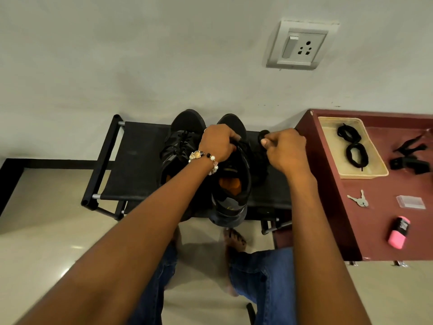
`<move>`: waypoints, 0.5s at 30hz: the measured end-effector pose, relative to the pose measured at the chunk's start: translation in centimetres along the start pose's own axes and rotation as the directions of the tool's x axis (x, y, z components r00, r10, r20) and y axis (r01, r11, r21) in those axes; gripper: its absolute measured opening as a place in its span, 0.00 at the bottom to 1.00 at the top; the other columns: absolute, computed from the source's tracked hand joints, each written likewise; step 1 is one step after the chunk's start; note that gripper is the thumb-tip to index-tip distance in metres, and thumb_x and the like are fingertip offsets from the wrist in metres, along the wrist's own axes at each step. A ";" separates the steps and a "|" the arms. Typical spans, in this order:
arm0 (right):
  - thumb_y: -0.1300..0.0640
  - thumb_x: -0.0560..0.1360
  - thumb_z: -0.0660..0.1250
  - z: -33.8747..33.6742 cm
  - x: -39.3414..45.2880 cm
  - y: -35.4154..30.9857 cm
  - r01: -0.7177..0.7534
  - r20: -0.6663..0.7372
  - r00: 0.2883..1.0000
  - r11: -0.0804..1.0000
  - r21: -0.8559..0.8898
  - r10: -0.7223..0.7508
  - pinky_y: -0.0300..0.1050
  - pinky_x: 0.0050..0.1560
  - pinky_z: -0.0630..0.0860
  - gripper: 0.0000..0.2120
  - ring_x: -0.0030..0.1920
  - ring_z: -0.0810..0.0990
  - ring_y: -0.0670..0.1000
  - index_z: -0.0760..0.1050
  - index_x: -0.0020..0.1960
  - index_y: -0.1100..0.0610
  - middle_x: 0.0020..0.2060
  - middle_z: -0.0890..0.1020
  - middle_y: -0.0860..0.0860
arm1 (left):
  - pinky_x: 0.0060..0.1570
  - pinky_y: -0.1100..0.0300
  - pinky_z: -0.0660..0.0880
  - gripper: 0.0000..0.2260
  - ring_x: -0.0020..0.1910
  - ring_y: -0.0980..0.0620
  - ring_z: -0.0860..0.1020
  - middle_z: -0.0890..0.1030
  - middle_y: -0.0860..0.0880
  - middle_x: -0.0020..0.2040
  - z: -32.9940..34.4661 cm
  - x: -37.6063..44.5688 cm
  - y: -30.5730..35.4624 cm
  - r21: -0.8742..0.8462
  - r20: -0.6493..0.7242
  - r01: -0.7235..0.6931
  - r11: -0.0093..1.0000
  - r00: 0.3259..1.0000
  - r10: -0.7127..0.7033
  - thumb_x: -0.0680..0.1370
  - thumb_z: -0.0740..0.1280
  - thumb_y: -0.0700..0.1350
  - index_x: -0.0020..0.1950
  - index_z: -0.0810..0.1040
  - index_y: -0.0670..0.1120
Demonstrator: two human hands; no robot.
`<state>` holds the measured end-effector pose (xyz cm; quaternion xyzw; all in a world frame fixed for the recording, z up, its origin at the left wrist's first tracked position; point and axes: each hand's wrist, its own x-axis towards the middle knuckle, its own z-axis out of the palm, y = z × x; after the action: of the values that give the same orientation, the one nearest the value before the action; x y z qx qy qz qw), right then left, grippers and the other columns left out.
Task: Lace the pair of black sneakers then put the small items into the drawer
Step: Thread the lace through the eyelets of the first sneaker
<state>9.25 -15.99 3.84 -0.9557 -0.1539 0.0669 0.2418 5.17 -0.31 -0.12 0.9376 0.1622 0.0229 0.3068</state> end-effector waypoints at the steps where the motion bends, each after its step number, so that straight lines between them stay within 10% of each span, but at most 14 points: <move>1: 0.58 0.78 0.68 0.3 -0.1 0.2 0.000 0.014 1.000 1.000 0.003 0.000 0.53 0.59 0.76 0.08 0.56 0.79 0.62 0.84 0.52 0.58 0.50 0.83 0.60 | 0.61 0.56 0.74 0.12 0.57 0.50 0.79 0.84 0.52 0.55 0.1 0.1 0.0 0.010 -0.022 0.009 1.000 1.000 -0.008 0.73 0.72 0.41 0.56 0.84 0.52; 6: 0.55 0.72 0.76 0.8 -0.9 0.7 -0.080 -0.123 0.987 0.986 0.143 0.098 0.48 0.47 0.79 0.07 0.43 0.82 0.55 0.82 0.40 0.59 0.40 0.84 0.56 | 0.48 0.54 0.79 0.05 0.50 0.46 0.80 0.83 0.47 0.49 1.0 0.0 0.2 0.035 -0.172 0.094 0.995 0.981 -0.086 0.74 0.72 0.45 0.48 0.85 0.52; 9: 0.49 0.69 0.77 0.3 -1.4 -0.5 -0.135 0.136 0.987 0.905 0.403 0.087 0.44 0.32 0.77 0.14 0.30 0.80 0.50 0.78 0.39 0.59 0.35 0.82 0.55 | 0.45 0.58 0.78 0.05 0.47 0.48 0.81 0.84 0.49 0.46 1.0 0.1 0.3 -0.057 -0.191 0.128 0.990 0.972 -0.136 0.73 0.72 0.45 0.47 0.86 0.51; 11: 0.48 0.69 0.77 1.1 -2.1 -1.4 -0.144 0.314 0.948 0.946 0.290 0.048 0.44 0.29 0.77 0.17 0.31 0.81 0.52 0.76 0.44 0.60 0.38 0.81 0.57 | 0.44 0.62 0.74 0.05 0.47 0.50 0.81 0.85 0.50 0.47 0.5 0.3 0.2 -0.179 -0.170 0.188 0.966 0.961 -0.219 0.73 0.73 0.45 0.48 0.86 0.51; 15: 0.53 0.78 0.67 4.4 -3.4 -2.5 -0.054 0.107 0.992 0.991 -0.122 0.068 0.50 0.42 0.71 0.17 0.54 0.78 0.64 0.70 0.58 0.65 0.54 0.77 0.62 | 0.54 0.57 0.78 0.06 0.49 0.52 0.81 0.85 0.49 0.48 0.1 0.8 -0.4 -0.419 -0.070 0.286 0.862 0.936 -0.345 0.73 0.74 0.43 0.49 0.86 0.50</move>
<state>4.46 -13.08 1.35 -0.9674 -0.1416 0.1181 0.1736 5.86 0.23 -0.52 0.8109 0.3269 0.0719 0.4800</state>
